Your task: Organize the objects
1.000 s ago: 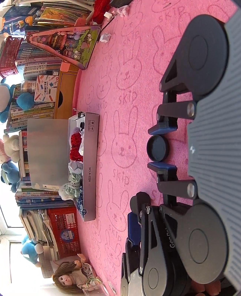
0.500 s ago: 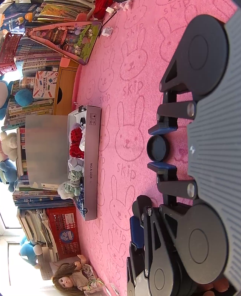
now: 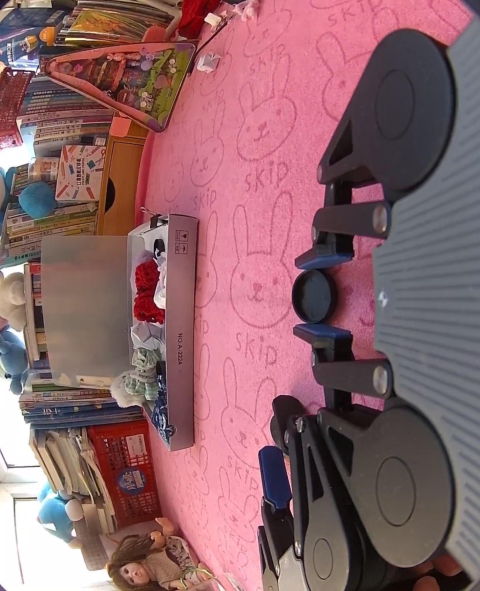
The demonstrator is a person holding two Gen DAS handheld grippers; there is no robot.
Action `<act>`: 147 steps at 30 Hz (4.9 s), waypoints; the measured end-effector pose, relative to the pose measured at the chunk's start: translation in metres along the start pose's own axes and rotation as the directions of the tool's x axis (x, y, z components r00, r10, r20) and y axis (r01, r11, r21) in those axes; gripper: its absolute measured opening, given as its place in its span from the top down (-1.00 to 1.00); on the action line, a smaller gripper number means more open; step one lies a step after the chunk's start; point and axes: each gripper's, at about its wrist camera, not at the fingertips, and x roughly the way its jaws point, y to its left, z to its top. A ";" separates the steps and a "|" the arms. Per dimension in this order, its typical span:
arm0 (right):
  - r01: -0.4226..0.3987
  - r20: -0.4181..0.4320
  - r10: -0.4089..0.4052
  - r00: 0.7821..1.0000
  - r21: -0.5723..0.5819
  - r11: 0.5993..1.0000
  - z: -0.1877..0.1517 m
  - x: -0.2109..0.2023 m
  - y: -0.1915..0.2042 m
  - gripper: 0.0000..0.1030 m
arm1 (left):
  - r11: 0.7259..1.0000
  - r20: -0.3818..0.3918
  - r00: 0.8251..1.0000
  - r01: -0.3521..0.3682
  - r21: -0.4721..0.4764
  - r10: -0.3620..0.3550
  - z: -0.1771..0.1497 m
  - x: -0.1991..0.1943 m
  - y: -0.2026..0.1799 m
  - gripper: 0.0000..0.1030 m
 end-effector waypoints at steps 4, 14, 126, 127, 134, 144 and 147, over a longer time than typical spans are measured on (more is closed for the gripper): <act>-0.012 -0.001 0.012 1.000 0.004 1.000 0.002 0.002 0.002 0.27 | 1.000 0.004 1.000 0.013 -0.010 -0.013 0.001 -0.001 0.000 0.30; -0.024 0.019 0.024 1.000 0.017 1.000 0.011 0.003 0.005 0.27 | 0.999 0.016 1.000 -0.007 -0.033 0.008 0.010 -0.003 0.006 0.30; -0.099 0.053 0.100 0.994 -0.016 0.995 0.048 0.023 0.006 0.25 | 1.000 0.004 1.000 -0.010 -0.028 0.010 0.048 0.013 0.025 0.29; -0.096 0.058 0.097 0.994 -0.018 0.995 0.050 0.023 0.006 0.25 | 1.000 0.007 1.000 -0.011 -0.026 0.011 0.049 0.013 0.025 0.29; -0.080 0.052 0.081 0.995 -0.023 0.997 0.041 0.024 0.002 -0.17 | 0.999 0.011 1.000 -0.023 -0.027 0.023 0.047 0.012 0.029 0.29; -0.058 -0.015 0.057 0.998 -0.029 0.998 0.029 0.041 0.005 -0.37 | 0.998 -0.031 0.998 -0.052 -0.024 0.051 0.028 0.018 0.037 0.29; -0.058 -0.028 0.056 0.998 -0.065 0.996 0.030 0.046 0.012 -0.32 | 0.998 -0.038 0.998 -0.054 -0.020 0.054 0.025 0.023 0.036 0.29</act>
